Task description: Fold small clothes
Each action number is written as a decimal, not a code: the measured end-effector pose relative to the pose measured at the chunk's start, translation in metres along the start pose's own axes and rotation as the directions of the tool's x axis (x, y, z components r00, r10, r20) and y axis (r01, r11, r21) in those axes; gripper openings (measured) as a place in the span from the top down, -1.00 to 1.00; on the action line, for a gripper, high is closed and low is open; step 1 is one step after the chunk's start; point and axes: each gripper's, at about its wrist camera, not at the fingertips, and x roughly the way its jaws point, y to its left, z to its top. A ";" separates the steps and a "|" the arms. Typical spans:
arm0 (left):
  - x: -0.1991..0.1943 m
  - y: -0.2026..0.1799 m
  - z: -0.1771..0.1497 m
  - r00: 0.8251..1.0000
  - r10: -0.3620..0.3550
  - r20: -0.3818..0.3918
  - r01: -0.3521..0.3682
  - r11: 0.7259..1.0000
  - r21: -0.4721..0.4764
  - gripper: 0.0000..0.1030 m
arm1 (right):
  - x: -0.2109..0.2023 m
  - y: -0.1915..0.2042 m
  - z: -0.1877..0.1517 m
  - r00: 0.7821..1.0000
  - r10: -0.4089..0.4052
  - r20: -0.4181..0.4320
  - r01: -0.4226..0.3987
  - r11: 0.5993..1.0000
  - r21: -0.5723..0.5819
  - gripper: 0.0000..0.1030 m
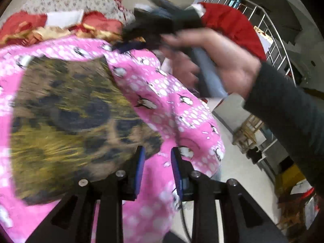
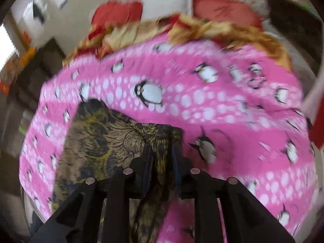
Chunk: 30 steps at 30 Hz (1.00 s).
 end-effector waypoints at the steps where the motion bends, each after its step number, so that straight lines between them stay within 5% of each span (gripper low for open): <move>1: -0.013 0.008 -0.002 0.999 0.031 0.019 -0.031 1.000 0.001 0.46 | -0.016 0.005 -0.011 0.999 0.022 0.031 -0.021 0.999 -0.033 0.65; 6: -0.052 0.071 0.002 0.967 0.244 0.074 -0.236 0.966 -0.106 0.51 | -0.063 0.069 -0.091 0.990 0.090 0.106 -0.060 0.965 -0.255 0.65; 8: -0.045 0.089 -0.001 0.958 0.284 0.041 -0.276 0.951 -0.143 0.83 | -0.062 0.086 -0.116 0.992 0.080 0.100 -0.049 0.959 -0.280 0.65; 11: -0.019 0.110 -0.018 0.957 0.289 -0.033 -0.290 0.939 -0.184 0.88 | -0.042 0.092 -0.151 0.997 0.039 0.065 -0.021 0.966 -0.256 0.77; 13: -0.007 0.110 -0.030 0.959 0.284 -0.012 -0.283 0.949 -0.140 0.88 | -0.015 0.080 -0.171 0.996 -0.087 0.030 0.092 0.966 -0.241 0.78; 15: -0.003 0.111 -0.032 0.961 0.278 -0.008 -0.276 0.949 -0.155 0.90 | -0.011 0.062 -0.186 0.993 -0.059 0.103 0.074 0.985 -0.154 0.75; 19: -0.011 0.116 -0.018 0.969 0.245 -0.046 -0.249 0.950 -0.187 0.90 | -0.010 0.050 -0.180 0.998 -0.022 0.062 0.026 0.998 -0.062 0.73; 21: -0.025 0.115 0.004 0.965 0.263 -0.001 -0.259 0.951 -0.170 0.90 | -0.014 0.056 -0.169 0.999 -0.045 -0.009 0.044 0.998 -0.052 0.73; 25: -0.039 0.123 0.065 0.944 0.307 0.122 -0.284 0.943 -0.172 0.48 | -0.048 0.085 -0.129 0.989 -0.094 0.118 0.103 0.992 -0.077 0.72; 28: -0.013 0.148 0.111 0.936 0.334 0.113 -0.299 0.922 -0.246 0.46 | -0.040 0.104 -0.093 0.982 -0.111 0.156 0.115 0.993 -0.017 0.72; 30: 0.008 0.161 0.134 0.927 0.360 0.105 -0.323 0.908 -0.266 0.46 | -0.023 0.107 -0.072 0.970 -0.192 0.147 0.188 0.981 0.044 0.72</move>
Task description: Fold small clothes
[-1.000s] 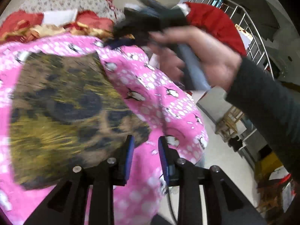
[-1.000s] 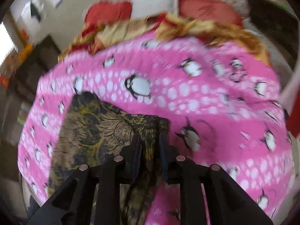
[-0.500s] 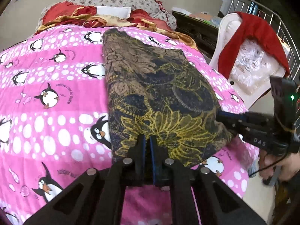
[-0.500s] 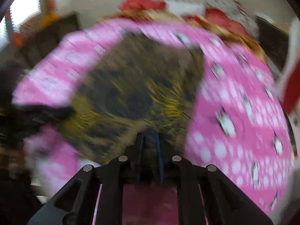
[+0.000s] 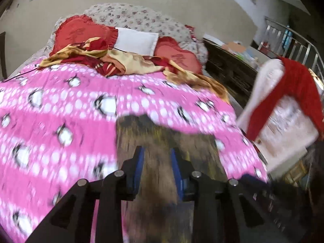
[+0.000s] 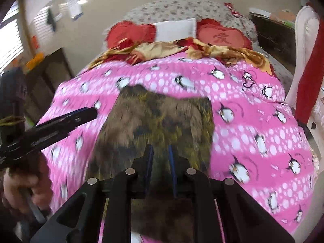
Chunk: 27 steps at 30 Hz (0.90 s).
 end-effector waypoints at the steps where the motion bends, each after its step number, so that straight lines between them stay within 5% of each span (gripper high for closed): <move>1: 0.015 -0.001 0.008 1.000 0.025 -0.006 -0.025 1.000 -0.007 0.46 | 0.012 0.000 0.008 1.000 -0.022 -0.010 0.023 0.999 0.039 0.72; 9: 0.115 0.004 0.011 0.980 0.129 -0.154 -0.129 0.992 0.015 0.43 | 0.101 -0.022 0.013 0.995 -0.043 -0.089 0.049 0.996 0.071 0.72; 13: 0.127 0.011 0.000 0.985 0.128 -0.113 -0.128 0.992 0.007 0.39 | 0.113 -0.048 0.001 0.997 0.075 -0.036 -0.070 0.989 0.128 0.75; 17: 0.133 0.020 0.002 0.987 0.098 -0.124 -0.103 0.994 -0.034 0.36 | 0.116 -0.049 0.001 0.996 0.087 -0.034 -0.081 0.986 0.146 0.76; 21: 0.117 0.010 0.008 0.985 0.121 -0.127 -0.121 0.993 0.009 0.37 | 0.105 -0.044 0.002 0.997 0.071 -0.021 -0.068 0.989 0.130 0.76; 24: 0.073 0.005 0.009 0.993 0.055 -0.108 -0.055 0.998 0.005 0.33 | 0.071 -0.040 0.002 0.997 0.076 0.011 -0.077 0.990 0.120 0.76; 27: 0.026 -0.005 -0.014 0.999 -0.003 -0.050 0.006 0.997 0.075 -0.09 | 0.034 -0.026 -0.010 0.994 0.097 0.044 -0.099 0.994 0.037 0.73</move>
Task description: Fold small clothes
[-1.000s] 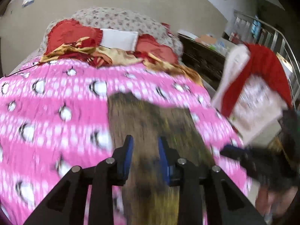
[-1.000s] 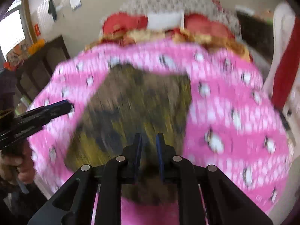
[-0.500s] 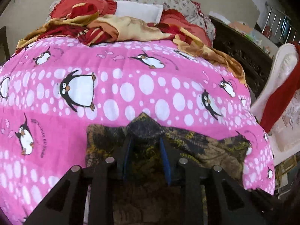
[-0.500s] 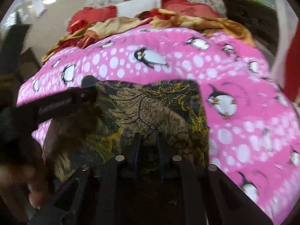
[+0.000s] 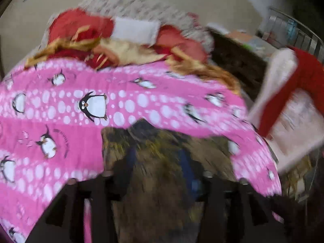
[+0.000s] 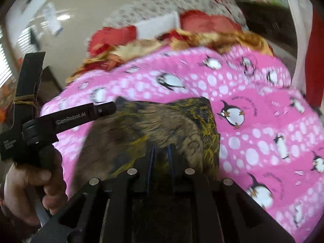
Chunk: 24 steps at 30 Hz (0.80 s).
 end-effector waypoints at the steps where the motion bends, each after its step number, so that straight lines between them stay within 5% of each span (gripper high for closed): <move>1: -0.003 -0.004 -0.008 1.000 -0.008 -0.009 0.008 1.000 0.009 -0.12 | -0.004 0.005 -0.006 1.000 -0.004 -0.012 0.004 0.999 -0.033 0.72; 5: 0.043 -0.007 -0.053 0.977 0.027 -0.212 -0.019 0.999 0.038 -0.13 | 0.033 -0.003 -0.032 0.989 -0.034 -0.141 0.025 0.998 -0.062 0.68; 6: 0.040 -0.007 -0.054 0.985 0.024 -0.169 -0.016 0.999 0.050 -0.14 | 0.032 -0.008 -0.034 0.994 -0.002 -0.109 -0.003 0.999 -0.039 0.68; 11: 0.019 0.001 -0.037 0.978 -0.023 -0.210 0.025 1.000 0.005 -0.16 | 0.013 -0.018 -0.024 0.988 0.058 -0.145 -0.054 0.998 0.031 0.67; 12: 0.008 0.005 -0.035 0.981 -0.033 -0.190 0.032 0.999 -0.008 -0.21 | 0.000 -0.024 -0.022 0.992 0.059 -0.113 -0.056 0.998 0.031 0.62; 13: -0.009 0.013 -0.033 0.987 -0.043 -0.152 0.040 0.999 -0.023 -0.52 | -0.010 -0.029 -0.020 0.995 0.057 -0.082 -0.055 0.998 0.028 0.56; 14: -0.018 0.018 -0.033 0.991 -0.048 -0.122 0.044 0.999 -0.032 -0.86 | -0.023 -0.040 -0.020 0.998 0.057 -0.038 -0.056 0.998 0.027 0.31; 15: -0.028 0.026 -0.034 0.995 -0.047 -0.088 0.043 0.998 -0.040 -0.98 | -0.028 -0.047 -0.021 0.998 0.058 -0.017 -0.057 0.998 0.032 -0.12; 17: -0.031 0.035 -0.039 0.997 -0.040 -0.061 0.037 0.998 -0.041 -0.99 | -0.034 -0.071 -0.025 0.996 0.085 0.011 -0.085 0.994 0.070 -0.63; 21: -0.005 0.053 -0.059 0.982 -0.084 -0.171 0.068 0.993 -0.097 -0.99 | -0.009 -0.099 -0.032 0.977 0.209 -0.040 -0.200 0.966 0.165 -0.64; 24: 0.003 0.058 -0.071 0.979 -0.125 -0.158 0.102 0.984 -0.145 -0.99 | 0.011 -0.098 -0.034 0.956 0.284 -0.071 -0.271 0.951 0.148 -0.64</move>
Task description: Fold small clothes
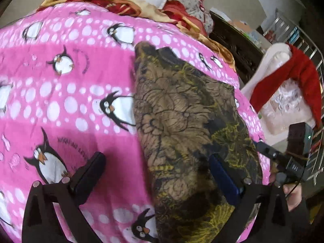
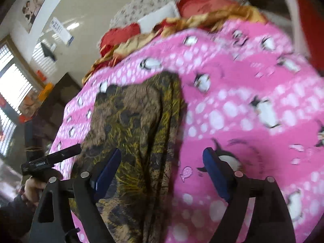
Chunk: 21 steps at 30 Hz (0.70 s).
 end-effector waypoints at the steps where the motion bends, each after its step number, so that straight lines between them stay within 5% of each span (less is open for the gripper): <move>1: 0.000 -0.002 -0.001 1.000 -0.004 0.012 0.004 1.000 0.012 -0.99 | 0.010 -0.002 0.001 0.999 0.051 -0.018 -0.051 0.999 -0.011 -0.64; 6: 0.007 -0.013 -0.006 0.996 -0.092 -0.022 0.093 0.993 0.068 -0.99 | 0.035 -0.010 0.006 0.989 0.145 -0.042 -0.146 0.989 -0.021 -0.61; 9: 0.012 -0.013 -0.004 0.996 -0.087 -0.010 0.087 0.994 0.063 -0.99 | 0.044 -0.013 0.013 0.991 0.135 -0.022 -0.135 0.991 -0.008 -0.58; 11: 0.012 -0.012 -0.002 0.995 -0.096 0.004 0.096 0.994 0.049 -0.99 | 0.044 -0.010 0.014 0.979 0.199 -0.036 -0.200 0.980 -0.009 -0.53; 12: 0.012 -0.012 -0.003 0.995 -0.102 0.005 0.102 0.994 0.049 -0.99 | 0.043 -0.009 0.013 0.965 0.259 -0.043 -0.259 0.966 -0.002 -0.27; 14: 0.009 -0.013 -0.005 0.991 -0.136 -0.018 0.137 0.988 0.068 -0.99 | 0.039 -0.013 0.009 0.933 0.359 -0.032 -0.358 0.933 0.022 -0.10; 16: 0.007 -0.014 -0.007 0.983 -0.176 -0.042 0.179 0.981 0.073 -0.99 | 0.042 -0.021 0.006 0.958 0.287 -0.015 -0.287 0.958 0.028 0.20; 18: 0.006 -0.011 -0.005 0.983 -0.180 -0.039 0.182 0.982 0.058 -0.83 | 0.046 -0.026 0.005 0.958 0.287 -0.006 -0.286 0.956 0.062 0.28; 20: 0.008 -0.004 0.000 0.986 -0.165 -0.031 0.165 0.986 0.007 -0.17 | 0.045 -0.018 0.005 0.964 0.264 -0.008 -0.264 0.964 0.032 0.28; 21: 0.009 0.002 0.001 0.987 -0.162 -0.022 0.161 0.986 -0.036 -0.04 | 0.044 -0.015 0.005 0.966 0.257 -0.013 -0.257 0.966 0.013 0.28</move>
